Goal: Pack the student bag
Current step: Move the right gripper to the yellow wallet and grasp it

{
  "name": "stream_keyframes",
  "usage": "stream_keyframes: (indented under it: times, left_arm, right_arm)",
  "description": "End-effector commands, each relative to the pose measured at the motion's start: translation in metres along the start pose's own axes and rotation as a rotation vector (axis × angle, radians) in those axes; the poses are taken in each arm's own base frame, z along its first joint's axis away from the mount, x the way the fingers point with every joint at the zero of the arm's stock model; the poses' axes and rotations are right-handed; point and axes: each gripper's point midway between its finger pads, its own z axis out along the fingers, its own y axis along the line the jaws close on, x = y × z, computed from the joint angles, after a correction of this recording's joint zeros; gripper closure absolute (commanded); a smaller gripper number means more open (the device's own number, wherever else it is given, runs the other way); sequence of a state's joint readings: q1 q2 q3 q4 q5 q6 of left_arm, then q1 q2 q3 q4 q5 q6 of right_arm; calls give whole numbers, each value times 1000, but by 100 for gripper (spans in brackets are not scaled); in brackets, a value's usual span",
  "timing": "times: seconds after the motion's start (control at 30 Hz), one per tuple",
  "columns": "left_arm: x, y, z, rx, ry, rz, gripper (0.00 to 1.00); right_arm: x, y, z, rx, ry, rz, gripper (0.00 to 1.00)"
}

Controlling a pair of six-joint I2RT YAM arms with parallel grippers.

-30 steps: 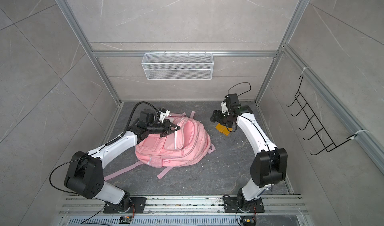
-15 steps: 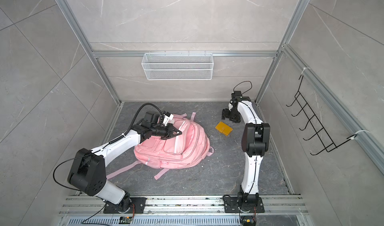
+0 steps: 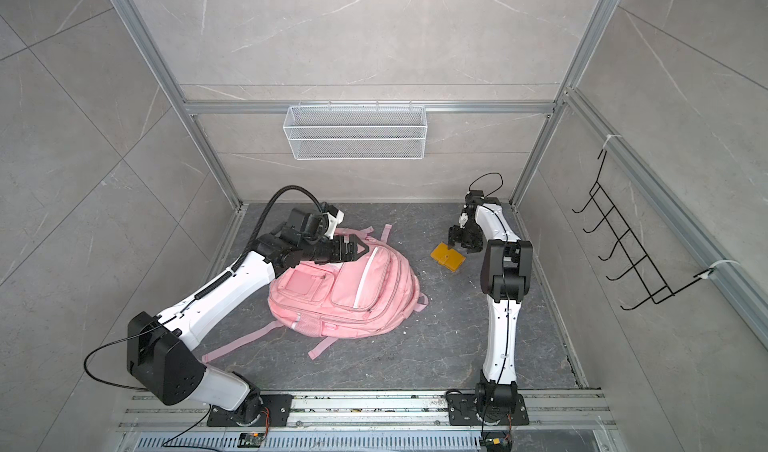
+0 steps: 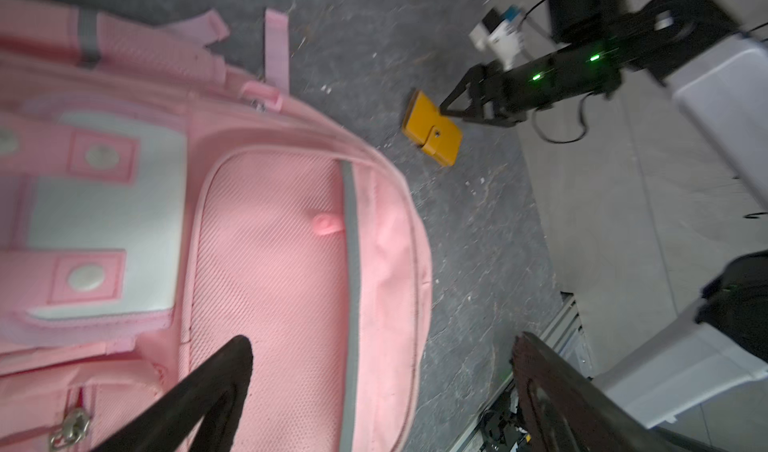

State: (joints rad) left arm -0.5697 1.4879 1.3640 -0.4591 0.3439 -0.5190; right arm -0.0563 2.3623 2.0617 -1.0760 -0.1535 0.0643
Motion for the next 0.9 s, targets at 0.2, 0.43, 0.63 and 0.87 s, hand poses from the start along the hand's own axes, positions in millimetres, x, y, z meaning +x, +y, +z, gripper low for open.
stream_keyframes:
  times: [0.2,0.43,0.63,0.87]
  left_arm:
    - [-18,-67,10,253,-16,6,1]
    - [-42,-89,11,333,-62,11,2]
    - [-45,-94,14,366,-60,0,2]
    - [-40,-94,19,366,-40,-9,3]
  right_arm:
    - [18,1,16,-54,76,-2,38]
    - [33,-5,23,-25,105,-6,48]
    - [50,-15,20,25,97,0,59]
    - [69,-12,18,17,81,6,77]
